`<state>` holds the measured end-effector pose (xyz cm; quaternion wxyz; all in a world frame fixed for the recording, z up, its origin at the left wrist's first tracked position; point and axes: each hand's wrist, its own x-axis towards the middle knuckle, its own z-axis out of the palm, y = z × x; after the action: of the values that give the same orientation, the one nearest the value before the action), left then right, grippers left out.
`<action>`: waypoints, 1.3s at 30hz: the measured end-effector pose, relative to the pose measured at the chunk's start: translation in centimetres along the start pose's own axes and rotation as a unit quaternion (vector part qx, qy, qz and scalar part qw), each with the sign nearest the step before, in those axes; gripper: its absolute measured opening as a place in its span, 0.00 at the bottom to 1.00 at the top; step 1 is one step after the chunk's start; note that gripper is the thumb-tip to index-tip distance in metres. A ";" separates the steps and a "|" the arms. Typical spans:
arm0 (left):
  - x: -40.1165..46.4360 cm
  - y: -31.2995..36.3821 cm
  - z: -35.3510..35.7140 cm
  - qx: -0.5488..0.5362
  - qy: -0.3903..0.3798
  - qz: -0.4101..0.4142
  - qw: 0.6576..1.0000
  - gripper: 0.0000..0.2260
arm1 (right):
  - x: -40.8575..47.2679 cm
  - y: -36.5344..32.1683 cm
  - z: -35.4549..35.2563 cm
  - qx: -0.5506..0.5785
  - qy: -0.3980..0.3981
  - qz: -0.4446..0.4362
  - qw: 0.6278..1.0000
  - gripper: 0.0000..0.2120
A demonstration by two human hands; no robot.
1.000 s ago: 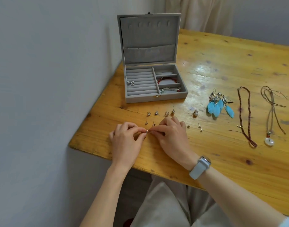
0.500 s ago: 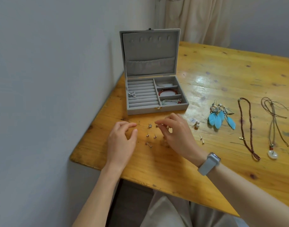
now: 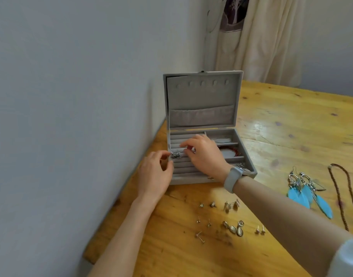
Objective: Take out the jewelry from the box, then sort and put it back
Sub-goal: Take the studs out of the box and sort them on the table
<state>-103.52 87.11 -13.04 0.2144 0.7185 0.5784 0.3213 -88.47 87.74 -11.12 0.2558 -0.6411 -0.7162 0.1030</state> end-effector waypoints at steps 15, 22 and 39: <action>1.7 -0.4 -0.9 0.008 -0.016 0.039 0.999 0.09 | 2.0 1.4 -1.0 0.103 0.067 -0.077 0.989 0.05; 3.6 1.1 -1.5 0.151 -0.103 0.072 0.980 0.13 | 0.2 1.9 -3.3 0.156 0.104 -0.055 0.981 0.02; 0.2 4.4 -2.3 -0.311 -0.017 -0.083 0.947 0.08 | -6.0 2.4 -5.5 0.294 0.118 0.069 0.946 0.04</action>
<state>-102.04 86.12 -8.39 0.4627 0.5709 0.5041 0.4538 -83.38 81.26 -9.04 0.5079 -0.5927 -0.5727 0.2505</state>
